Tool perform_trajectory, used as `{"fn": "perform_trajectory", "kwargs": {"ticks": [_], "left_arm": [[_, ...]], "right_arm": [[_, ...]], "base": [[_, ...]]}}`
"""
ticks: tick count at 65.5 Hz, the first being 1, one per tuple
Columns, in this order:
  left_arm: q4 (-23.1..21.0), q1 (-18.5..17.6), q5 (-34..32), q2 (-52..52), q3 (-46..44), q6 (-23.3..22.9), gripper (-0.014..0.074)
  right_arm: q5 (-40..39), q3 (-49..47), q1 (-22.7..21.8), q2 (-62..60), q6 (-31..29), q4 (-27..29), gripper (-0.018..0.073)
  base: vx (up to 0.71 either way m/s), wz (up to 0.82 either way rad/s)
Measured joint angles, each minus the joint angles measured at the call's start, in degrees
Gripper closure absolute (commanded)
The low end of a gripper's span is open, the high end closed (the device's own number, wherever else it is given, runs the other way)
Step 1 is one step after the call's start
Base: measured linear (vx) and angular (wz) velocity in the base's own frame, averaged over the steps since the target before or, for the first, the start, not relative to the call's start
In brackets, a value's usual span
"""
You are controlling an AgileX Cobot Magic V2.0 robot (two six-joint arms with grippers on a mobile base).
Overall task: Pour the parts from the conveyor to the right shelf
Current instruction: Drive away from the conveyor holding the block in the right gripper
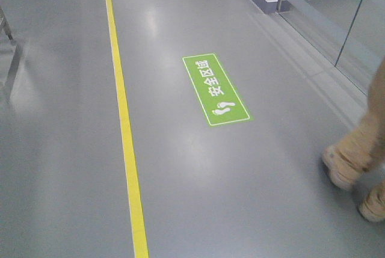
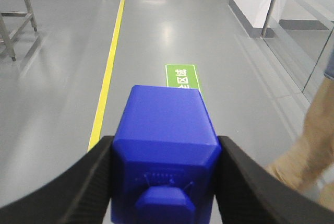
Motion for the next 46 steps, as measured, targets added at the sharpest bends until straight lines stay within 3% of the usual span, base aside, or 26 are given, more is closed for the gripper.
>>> {"fn": "perform_trajectory", "kwargs": {"ticks": [46], "left_arm": [[0.0, 0.0, 0.0, 0.0, 0.0, 0.0, 0.0603]], "right_arm": [[0.12, 0.0, 0.0, 0.0, 0.0, 0.0, 0.0564]], "base": [[0.61, 0.13]]}}
